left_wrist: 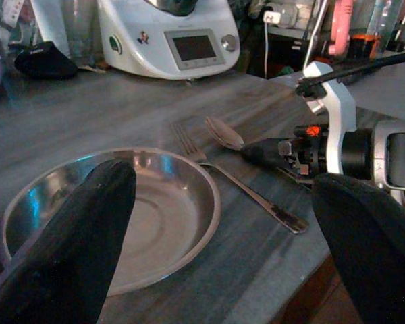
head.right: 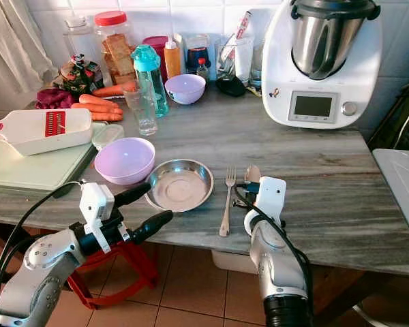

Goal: Setting the table

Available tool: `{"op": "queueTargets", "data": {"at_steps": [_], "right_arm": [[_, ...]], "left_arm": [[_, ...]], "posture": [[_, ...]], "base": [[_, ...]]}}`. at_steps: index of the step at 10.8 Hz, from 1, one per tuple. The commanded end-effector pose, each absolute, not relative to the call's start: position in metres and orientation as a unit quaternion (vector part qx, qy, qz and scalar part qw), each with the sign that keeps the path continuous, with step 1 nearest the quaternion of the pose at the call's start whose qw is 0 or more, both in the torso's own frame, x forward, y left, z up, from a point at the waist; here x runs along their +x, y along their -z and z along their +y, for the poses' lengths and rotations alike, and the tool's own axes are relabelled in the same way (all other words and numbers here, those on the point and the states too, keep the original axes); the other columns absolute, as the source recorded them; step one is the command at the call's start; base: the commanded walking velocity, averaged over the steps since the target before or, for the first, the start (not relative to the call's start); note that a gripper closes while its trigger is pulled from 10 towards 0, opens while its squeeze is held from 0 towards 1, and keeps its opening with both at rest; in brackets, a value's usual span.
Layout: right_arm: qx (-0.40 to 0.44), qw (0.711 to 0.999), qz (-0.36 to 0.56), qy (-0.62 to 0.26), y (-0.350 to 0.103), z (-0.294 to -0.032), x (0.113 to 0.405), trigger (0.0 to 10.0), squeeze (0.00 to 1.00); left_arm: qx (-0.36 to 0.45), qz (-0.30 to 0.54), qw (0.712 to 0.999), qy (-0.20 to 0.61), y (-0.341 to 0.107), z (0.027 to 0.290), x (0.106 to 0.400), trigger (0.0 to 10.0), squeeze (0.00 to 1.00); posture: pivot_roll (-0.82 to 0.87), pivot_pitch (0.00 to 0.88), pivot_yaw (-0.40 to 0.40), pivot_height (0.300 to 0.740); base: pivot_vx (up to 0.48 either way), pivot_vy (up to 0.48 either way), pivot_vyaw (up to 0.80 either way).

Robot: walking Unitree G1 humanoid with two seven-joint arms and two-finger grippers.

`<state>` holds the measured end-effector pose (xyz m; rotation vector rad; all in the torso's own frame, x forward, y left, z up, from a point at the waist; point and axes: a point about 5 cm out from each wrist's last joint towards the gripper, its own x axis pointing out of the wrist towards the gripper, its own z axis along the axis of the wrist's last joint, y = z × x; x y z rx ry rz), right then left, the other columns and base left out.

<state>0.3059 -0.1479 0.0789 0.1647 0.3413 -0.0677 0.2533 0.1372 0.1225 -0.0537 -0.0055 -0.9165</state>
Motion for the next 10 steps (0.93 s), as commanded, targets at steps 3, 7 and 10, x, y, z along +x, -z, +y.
{"op": "queueTargets", "data": {"at_steps": [3,7,10], "right_arm": [[0.081,0.978,0.193,0.023,-0.070,-0.144,0.306,10.0,0.24],[0.082,0.978,0.192,0.023,-0.069,-0.145,0.305,10.0,1.00],[0.084,0.983,0.161,0.032,-0.083,-0.151,0.308,10.0,1.00]], "left_arm": [[-0.021,0.005,0.896,0.444,-0.123,0.138,0.254,10.0,0.00],[-0.020,0.005,0.894,0.447,-0.121,0.138,0.251,10.0,0.00],[-0.020,0.004,0.895,0.445,-0.118,0.138,0.252,10.0,0.00]], "posture": [[0.01,0.000,0.061,0.740],[0.01,0.000,0.058,0.740],[0.02,0.000,0.058,0.740]], "base": [[0.000,0.000,0.00],[0.000,0.000,0.00],[0.000,0.000,0.00]]}}
